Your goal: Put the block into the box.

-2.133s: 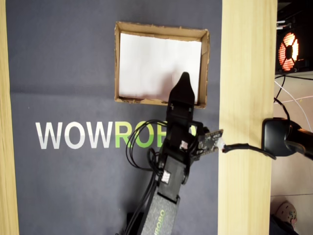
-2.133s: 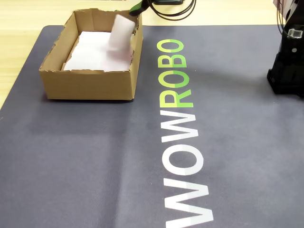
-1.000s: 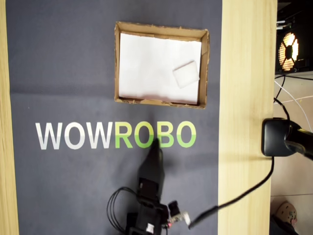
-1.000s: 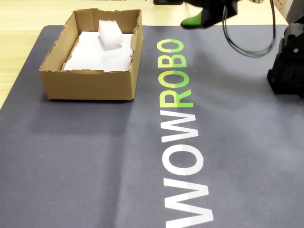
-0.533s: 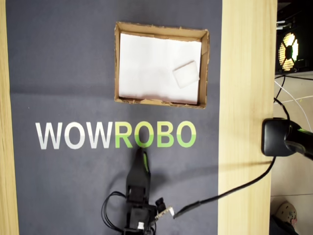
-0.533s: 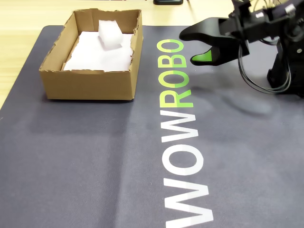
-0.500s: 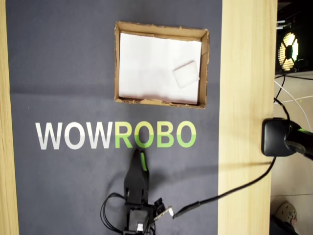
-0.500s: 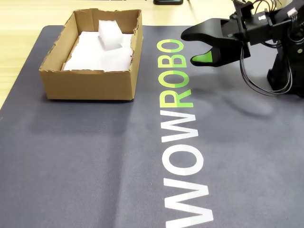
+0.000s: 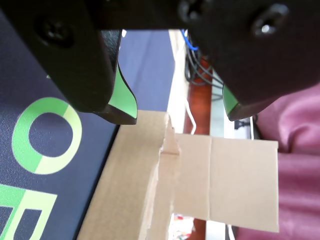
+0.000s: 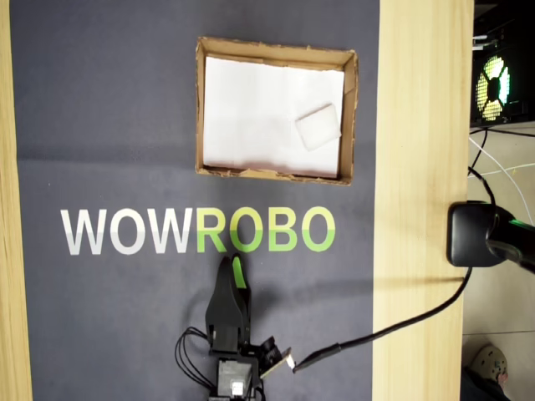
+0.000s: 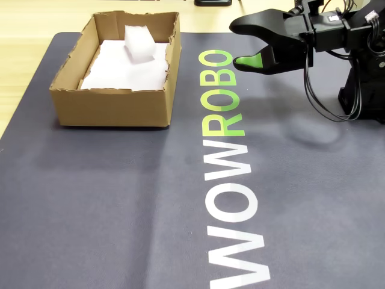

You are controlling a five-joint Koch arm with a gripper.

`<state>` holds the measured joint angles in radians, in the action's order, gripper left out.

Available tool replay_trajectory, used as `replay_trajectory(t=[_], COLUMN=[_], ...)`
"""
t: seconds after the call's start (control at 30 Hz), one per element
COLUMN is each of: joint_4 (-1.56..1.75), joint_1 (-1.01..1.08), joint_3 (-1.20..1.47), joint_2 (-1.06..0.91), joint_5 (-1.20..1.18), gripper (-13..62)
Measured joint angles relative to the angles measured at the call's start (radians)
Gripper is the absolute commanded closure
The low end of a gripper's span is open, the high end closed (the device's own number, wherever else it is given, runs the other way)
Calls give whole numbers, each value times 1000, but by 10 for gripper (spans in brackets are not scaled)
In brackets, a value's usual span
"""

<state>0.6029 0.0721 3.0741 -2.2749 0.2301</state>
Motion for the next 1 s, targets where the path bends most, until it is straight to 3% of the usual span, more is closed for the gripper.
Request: replay_trajectory(t=[1.0], joint_4=[0], joint_1=[2], joint_3=[0], joint_2=[0], joint_5=[-11], gripper=[156])
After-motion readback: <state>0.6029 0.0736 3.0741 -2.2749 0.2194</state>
